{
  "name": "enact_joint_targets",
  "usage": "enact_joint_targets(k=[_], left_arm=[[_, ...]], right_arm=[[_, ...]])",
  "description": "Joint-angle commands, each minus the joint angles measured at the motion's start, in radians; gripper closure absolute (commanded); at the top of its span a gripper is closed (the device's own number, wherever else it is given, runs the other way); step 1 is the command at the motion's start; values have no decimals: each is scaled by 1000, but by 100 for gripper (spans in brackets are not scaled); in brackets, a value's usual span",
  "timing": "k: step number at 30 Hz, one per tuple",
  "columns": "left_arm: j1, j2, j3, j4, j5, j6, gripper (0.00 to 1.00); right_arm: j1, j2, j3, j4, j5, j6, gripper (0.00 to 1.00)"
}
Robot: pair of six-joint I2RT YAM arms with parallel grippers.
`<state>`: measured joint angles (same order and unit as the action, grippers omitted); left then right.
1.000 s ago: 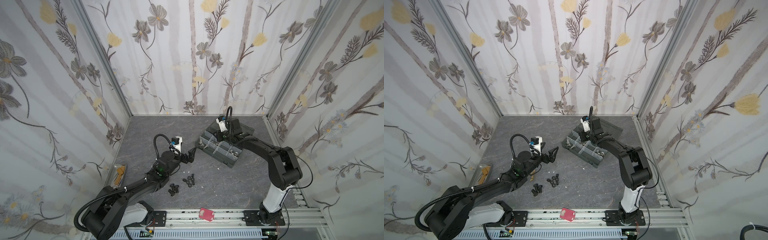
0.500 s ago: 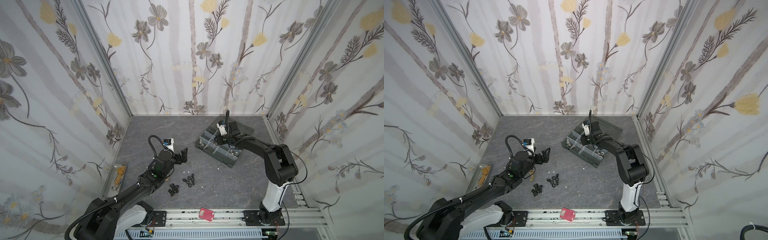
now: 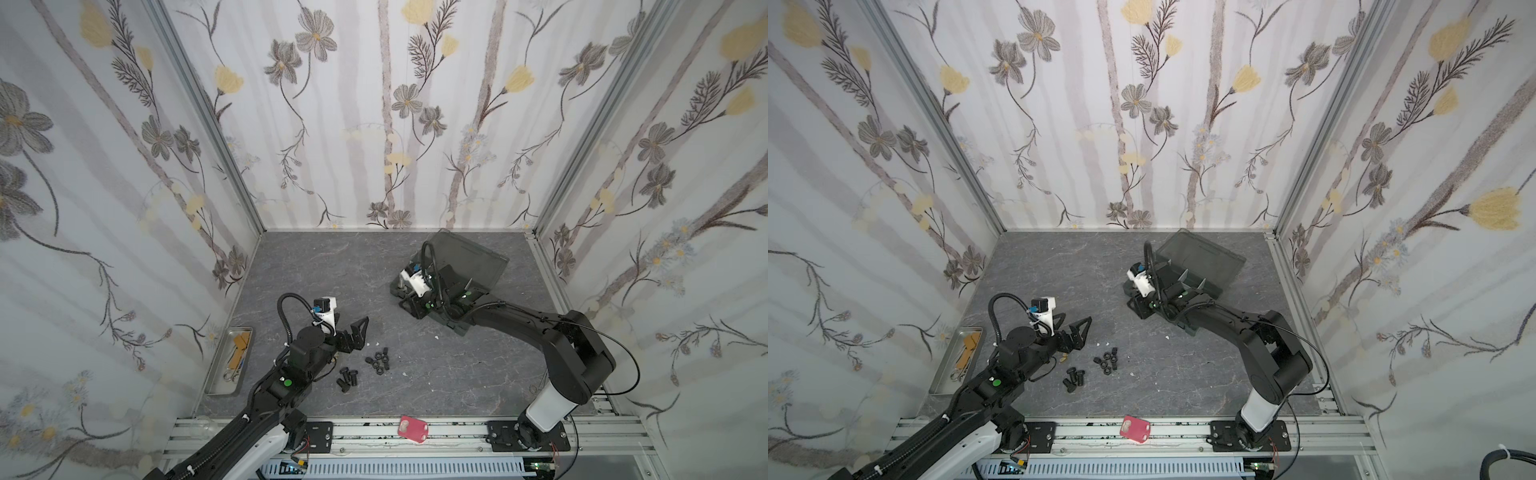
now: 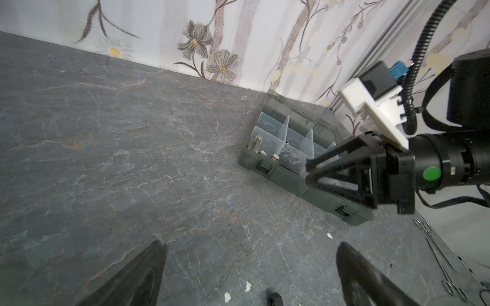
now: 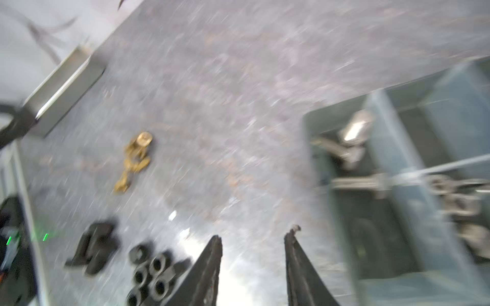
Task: Sort the screws and nuts into containers
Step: Place the nut into the container, then pick up the nut from the center of the table.
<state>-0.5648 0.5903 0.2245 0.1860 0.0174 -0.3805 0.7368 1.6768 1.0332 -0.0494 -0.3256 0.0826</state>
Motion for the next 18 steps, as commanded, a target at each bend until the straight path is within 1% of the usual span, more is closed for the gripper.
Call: enact_joint_targets(k=[1,2,3,6,8,13,18], left_arm=[[-5,-95,-68,-12,53,-46,0],[-6,-124,-84,-10,54,-50,0],[-6,-155,-104,-4,54,-50,0],[-6,-217,-141,13,42,-49,0],[-6,-230,-143,11,37,-42,0],[-6,-192,-136,23,57,-30,0],[-7,-143,-129,46,71,-18,0]], right_arm=[[76,9,-43,5,-41,-97,61],[115,18,-51,8,-44,-104,61],[133,26,-64,24,-48,-108,62],[168,57,-74,41,-63,-129,62],[174,75,-71,49,-67,-131,61],[177,138,-45,41,-77,-148,61],[179,176,-24,19,-44,-161,67]])
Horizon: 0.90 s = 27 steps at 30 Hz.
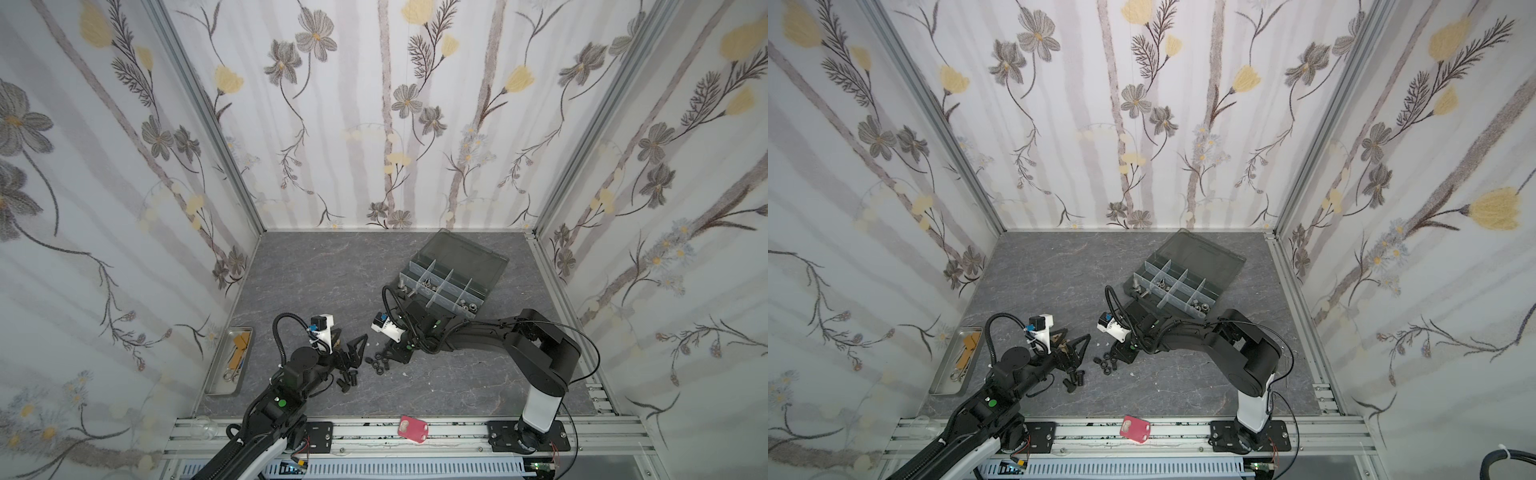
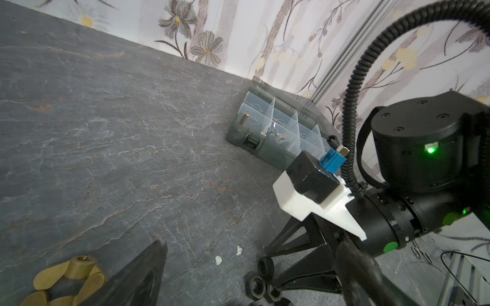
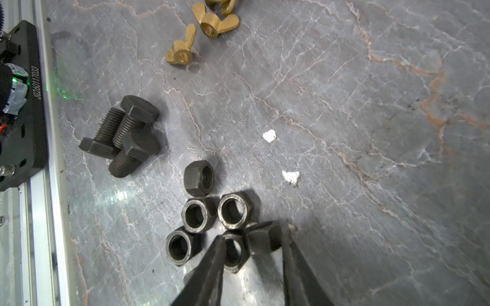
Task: Sort the screws and nuts into containers
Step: Pick up the nut from the center of the table.
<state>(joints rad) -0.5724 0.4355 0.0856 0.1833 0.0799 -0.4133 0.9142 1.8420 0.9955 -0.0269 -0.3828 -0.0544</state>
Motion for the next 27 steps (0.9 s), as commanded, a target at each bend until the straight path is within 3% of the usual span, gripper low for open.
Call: enact_joint_targets(k=[1,10,21,27], left_arm=[[1,17,9,53,11,15,0],[1,14,3,74,2,24,0],[1,14,-1,91,-5,32,0],[0,52,3,204,-4,45,0]], right_arm=[[2,15,14,-4,24,-25,69],[2,68,39,-26,77,-25,67],[-6,42,48,-25,74,-13,83],[-85,-66,90,1,4,56,86]])
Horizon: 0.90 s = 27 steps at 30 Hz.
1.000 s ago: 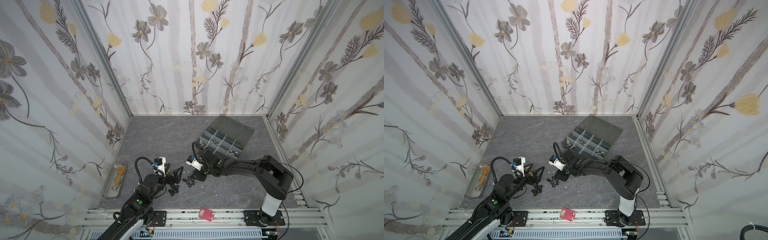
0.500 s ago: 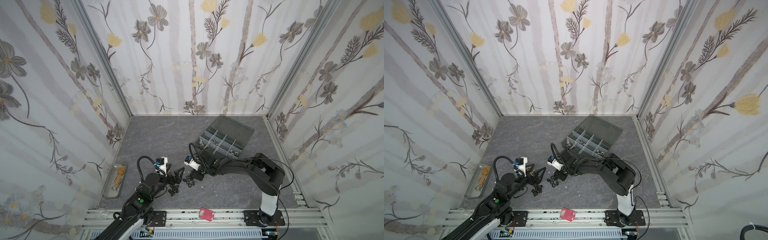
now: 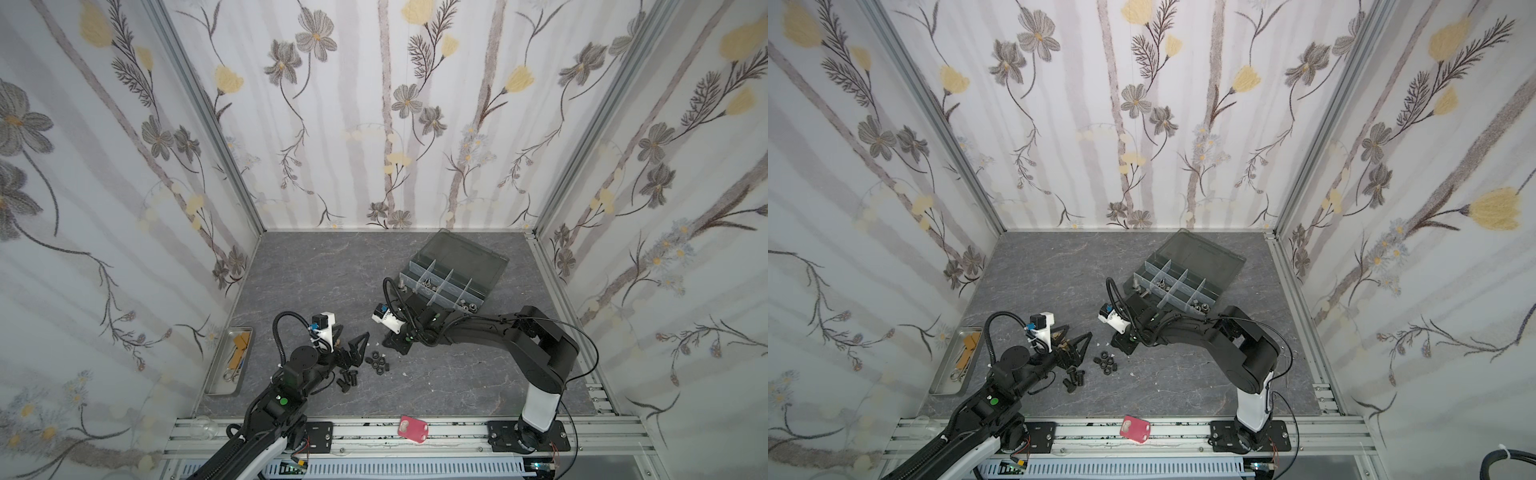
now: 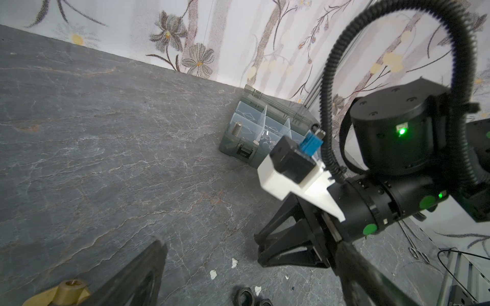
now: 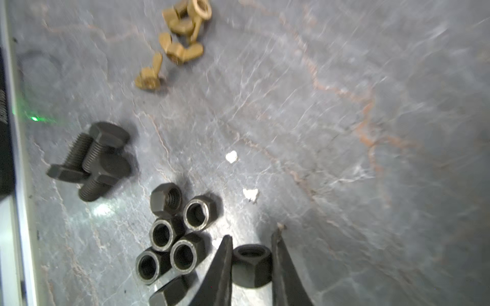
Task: Sort the screws and nuts into containers
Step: Pick up the nut from the center of the table.
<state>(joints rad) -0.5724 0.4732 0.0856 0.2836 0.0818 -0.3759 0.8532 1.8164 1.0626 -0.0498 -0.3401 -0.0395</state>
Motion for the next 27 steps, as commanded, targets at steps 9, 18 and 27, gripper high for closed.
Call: enact_joint_targets(k=[9,18,27], left_arm=[[-2,195,76,290,47,38,0],[-3,297,101,371,63,71,0],[-4,336,114,379,55,81,0]], right_arm=[[-290,-120,94,-80,30,150,88],[-476,-142,81,-190,160,202,88],[-537,-136,64,-179,172,240,88]])
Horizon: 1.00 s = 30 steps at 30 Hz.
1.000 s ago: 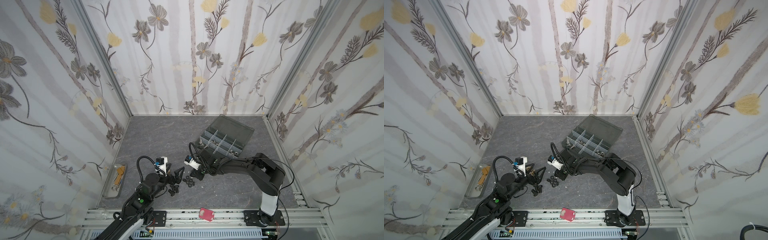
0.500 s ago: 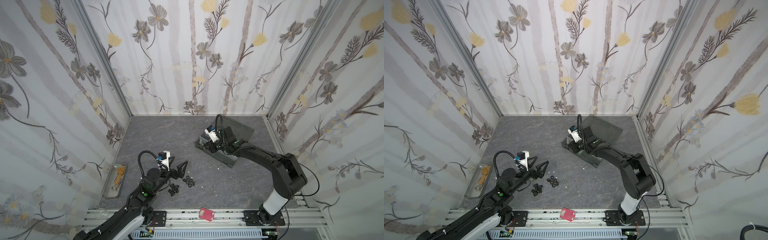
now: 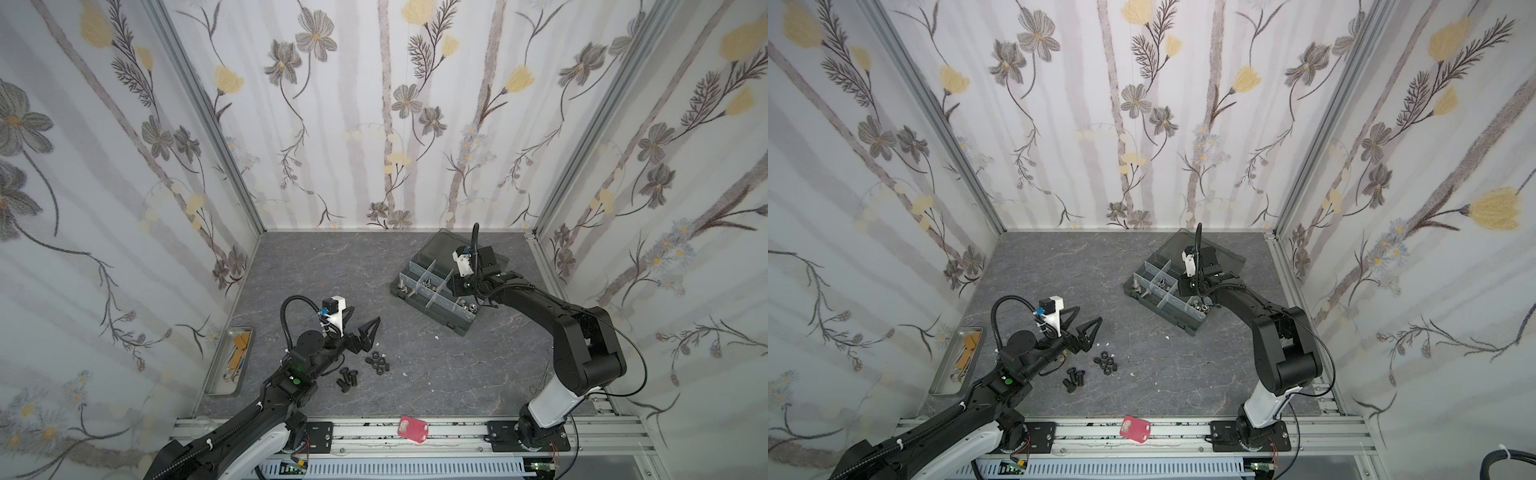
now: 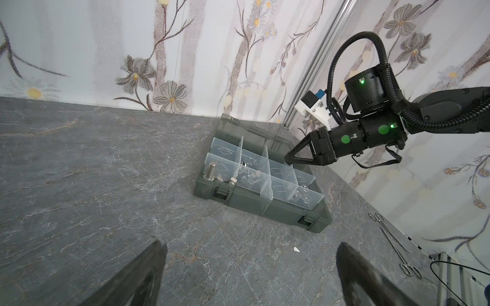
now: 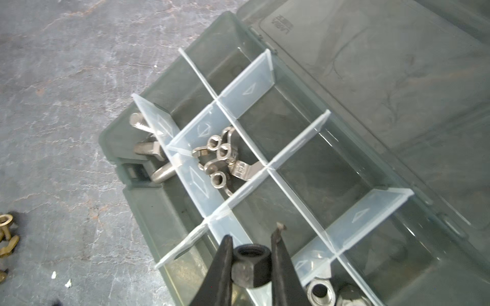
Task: Sort the screws and nuts into containers
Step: Pick up the nut from the center of the table, then place the nut into the container.
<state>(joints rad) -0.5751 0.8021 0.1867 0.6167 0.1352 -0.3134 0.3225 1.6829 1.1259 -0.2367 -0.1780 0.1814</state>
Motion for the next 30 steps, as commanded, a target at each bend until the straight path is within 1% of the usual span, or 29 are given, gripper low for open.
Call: enact_joint_targets(k=[1,5,8,10,13,16,20,27,30], left_arm=[[-2,14,14,47,2,21,0],[-2,53,33,51,5,38,0],[-1,95,54,60,16,45,0],[-1,120,59,72,17,46,0],[-2,158,60,104,20,42,0],[-1,180,62,120,17,37,0],[-2,190,56,125,2,38,0],[-2,213,48,148,-11,51,0],[-2,209,50,134,-6,40,0]], right_arm=[[-11,-2,5,11,9,22,88],[-21,14,35,14,0,26,88],[-19,21,41,29,-42,15,87],[-7,9,26,57,-83,-6,87],[28,5,33,39,-105,-42,87],[74,-4,21,-17,-59,-45,87],[108,-58,-73,-44,-18,-15,87],[125,-81,-154,-56,59,6,86],[125,-70,-150,-54,68,29,79]])
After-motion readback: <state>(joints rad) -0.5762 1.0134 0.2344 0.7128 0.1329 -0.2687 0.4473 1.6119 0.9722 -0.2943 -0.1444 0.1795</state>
